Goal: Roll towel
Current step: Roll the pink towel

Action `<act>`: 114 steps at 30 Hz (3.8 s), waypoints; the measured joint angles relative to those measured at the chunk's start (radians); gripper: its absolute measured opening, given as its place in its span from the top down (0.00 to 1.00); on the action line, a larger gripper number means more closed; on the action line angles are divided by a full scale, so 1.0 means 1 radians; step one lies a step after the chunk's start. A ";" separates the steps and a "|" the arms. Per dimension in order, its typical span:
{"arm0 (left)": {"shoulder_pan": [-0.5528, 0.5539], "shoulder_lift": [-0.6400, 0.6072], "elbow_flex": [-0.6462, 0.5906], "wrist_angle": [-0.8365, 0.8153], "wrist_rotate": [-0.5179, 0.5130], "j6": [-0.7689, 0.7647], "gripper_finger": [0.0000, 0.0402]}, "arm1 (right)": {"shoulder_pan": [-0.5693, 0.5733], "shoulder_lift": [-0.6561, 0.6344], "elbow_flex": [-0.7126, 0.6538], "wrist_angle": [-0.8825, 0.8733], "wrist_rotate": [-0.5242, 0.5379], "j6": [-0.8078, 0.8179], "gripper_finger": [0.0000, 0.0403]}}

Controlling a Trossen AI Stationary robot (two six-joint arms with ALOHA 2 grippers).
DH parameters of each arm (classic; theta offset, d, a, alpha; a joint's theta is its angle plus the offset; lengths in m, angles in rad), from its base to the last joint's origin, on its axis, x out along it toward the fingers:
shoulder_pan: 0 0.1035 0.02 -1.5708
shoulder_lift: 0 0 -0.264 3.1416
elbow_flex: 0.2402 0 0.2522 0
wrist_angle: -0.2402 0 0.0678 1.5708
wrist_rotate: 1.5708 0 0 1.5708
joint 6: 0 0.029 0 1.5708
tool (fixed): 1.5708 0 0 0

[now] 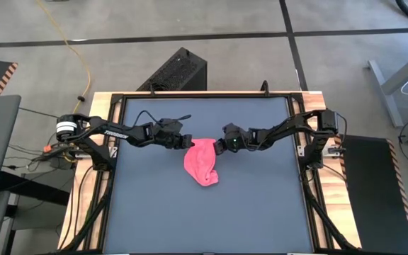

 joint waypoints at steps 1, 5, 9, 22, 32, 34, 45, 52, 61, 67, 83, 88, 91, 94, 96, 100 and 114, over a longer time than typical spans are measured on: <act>0.000 0.000 0.000 0.000 0.000 0.000 1.00 | 0.001 0.000 0.000 0.003 0.000 0.000 0.67; 0.000 0.000 0.000 0.000 0.000 0.000 1.00 | 0.002 0.000 0.000 -0.001 -0.002 0.000 0.67; 0.000 0.000 0.000 0.000 0.000 0.000 1.00 | 0.001 0.000 0.000 -0.002 -0.002 0.000 0.67; 0.000 0.000 0.000 0.000 -0.001 0.000 1.00 | 0.025 0.000 0.001 -0.046 -0.002 0.003 0.67; 0.000 0.000 0.000 0.000 -0.002 0.000 1.00 | 0.027 0.000 0.001 -0.046 -0.001 0.006 0.73; 0.000 0.000 0.000 0.000 -0.002 0.000 1.00 | 0.027 0.000 0.001 -0.045 -0.001 0.008 0.79; 0.000 0.000 0.000 0.000 -0.002 0.001 1.00 | 0.027 -0.001 0.002 -0.018 0.002 0.017 0.96; 0.000 0.000 0.000 0.000 0.000 0.001 1.00 | -0.005 -0.001 0.002 -0.031 0.006 0.018 0.97; 0.000 0.000 0.000 0.000 0.007 0.000 1.00 | -0.064 -0.001 0.002 -0.029 0.008 0.000 0.98; 0.000 0.000 0.000 0.000 0.005 -0.010 1.00 | -0.067 -0.001 0.002 -0.029 -0.002 -0.016 0.98; 0.011 0.000 0.000 -0.001 0.001 -0.010 1.00 | -0.102 -0.001 0.002 -0.007 -0.029 0.033 0.65; 0.011 0.000 0.000 -0.001 0.000 -0.010 1.00 | -0.071 -0.001 0.002 0.001 -0.032 0.034 0.61; 0.011 0.000 0.000 -0.001 0.000 -0.010 1.00 | -0.050 -0.001 0.002 0.001 -0.031 0.036 0.61; 0.011 0.000 0.000 -0.001 0.000 -0.010 1.00 | -0.033 -0.001 0.002 0.000 -0.031 0.045 0.62; 0.011 0.000 0.000 -0.001 0.000 -0.010 1.00 | -0.025 -0.001 0.002 -0.001 -0.029 0.045 0.62; 0.011 0.000 0.000 -0.001 -0.001 -0.010 1.00 | -0.018 -0.001 0.002 -0.022 0.002 0.045 0.62; 0.011 0.000 0.000 0.000 0.005 -0.014 1.00 | -0.018 0.060 0.007 0.060 0.008 0.085 0.62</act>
